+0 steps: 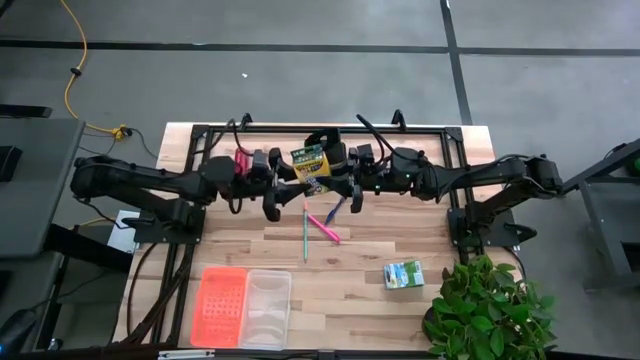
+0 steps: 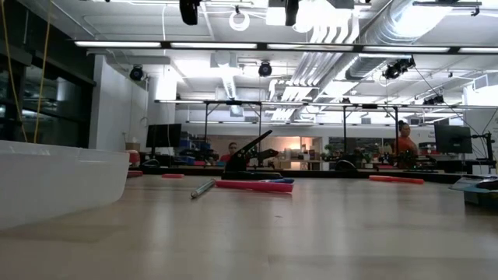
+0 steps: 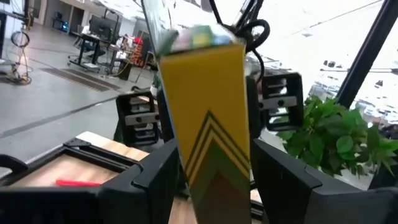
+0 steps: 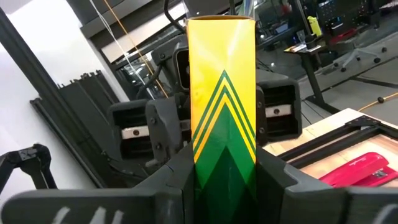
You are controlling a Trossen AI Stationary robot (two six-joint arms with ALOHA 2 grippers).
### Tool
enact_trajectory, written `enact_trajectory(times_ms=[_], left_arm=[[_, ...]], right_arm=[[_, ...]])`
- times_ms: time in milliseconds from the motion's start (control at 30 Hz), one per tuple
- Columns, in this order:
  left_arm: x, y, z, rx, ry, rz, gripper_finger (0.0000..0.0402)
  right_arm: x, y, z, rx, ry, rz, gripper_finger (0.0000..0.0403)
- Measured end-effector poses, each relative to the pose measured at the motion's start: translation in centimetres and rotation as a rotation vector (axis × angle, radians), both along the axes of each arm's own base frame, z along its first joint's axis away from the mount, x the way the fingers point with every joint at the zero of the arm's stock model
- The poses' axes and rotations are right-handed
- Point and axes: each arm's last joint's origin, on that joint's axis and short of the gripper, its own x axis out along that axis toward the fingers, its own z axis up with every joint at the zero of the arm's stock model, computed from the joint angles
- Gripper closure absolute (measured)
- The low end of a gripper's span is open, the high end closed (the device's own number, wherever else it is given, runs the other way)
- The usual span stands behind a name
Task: Pack school essentials
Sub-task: Put the top crayon box into the supply box
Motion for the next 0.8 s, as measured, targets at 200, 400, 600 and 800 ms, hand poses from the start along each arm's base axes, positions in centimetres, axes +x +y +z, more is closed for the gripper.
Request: enact_trajectory(times_ms=[200, 400, 600, 800], left_arm=[[-0.63, 0.00, 0.47, 0.008, 0.000, 0.004, 0.0218], [-0.30, 0.02, 0.06, -0.020, 0.015, -0.006, 0.0218], [-0.06, 0.04, -0.14, -0.027, 0.017, -0.009, 0.0218], [-0.07, 0.04, -0.09, -0.026, 0.012, -0.009, 0.0233]], right_arm=[[0.00, -0.05, 0.00, -0.016, 0.000, 0.000, 0.0307], [-0.01, 0.00, 0.03, -0.018, -0.003, 0.018, 0.0307], [-0.04, 0.04, 0.23, -0.023, -0.026, 0.029, 0.0307], [-0.04, 0.04, 0.26, -0.023, -0.029, 0.029, 0.0307]])
